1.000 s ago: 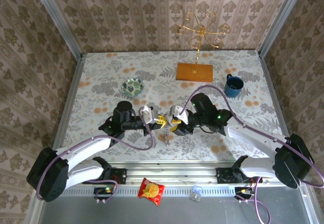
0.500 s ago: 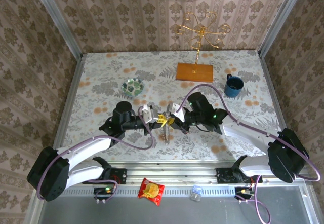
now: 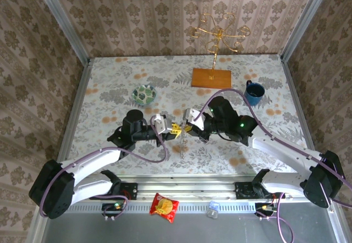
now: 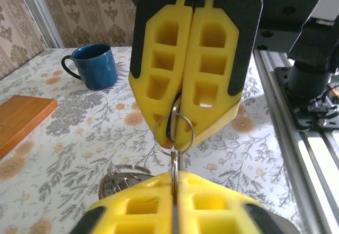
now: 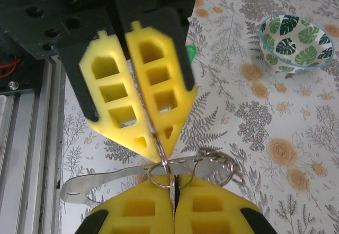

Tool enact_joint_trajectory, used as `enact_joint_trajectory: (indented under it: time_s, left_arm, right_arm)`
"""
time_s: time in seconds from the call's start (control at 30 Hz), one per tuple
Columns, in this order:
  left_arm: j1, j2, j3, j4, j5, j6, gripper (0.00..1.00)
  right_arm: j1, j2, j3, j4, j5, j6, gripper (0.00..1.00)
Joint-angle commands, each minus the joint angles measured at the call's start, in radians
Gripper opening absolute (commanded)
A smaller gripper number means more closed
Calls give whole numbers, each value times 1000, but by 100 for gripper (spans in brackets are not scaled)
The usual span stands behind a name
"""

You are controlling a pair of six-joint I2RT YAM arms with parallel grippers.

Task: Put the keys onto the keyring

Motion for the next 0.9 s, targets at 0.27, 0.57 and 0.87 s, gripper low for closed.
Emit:
enact_joint_trajectory:
  time_s: [0.27,0.57,0.87]
  left_arm:
    - [15,-167,-99,129,-395,-143,86]
    - [169,-469,-109,-86,-884,-397,100]
    - [309,-520,-49,-330,-903,-536,100]
  right_arm:
    - [38,-50,102,-120,174,8,0]
    - [123,89,187,122,63,211,0]
    - [148,204,60,307,96,255,0]
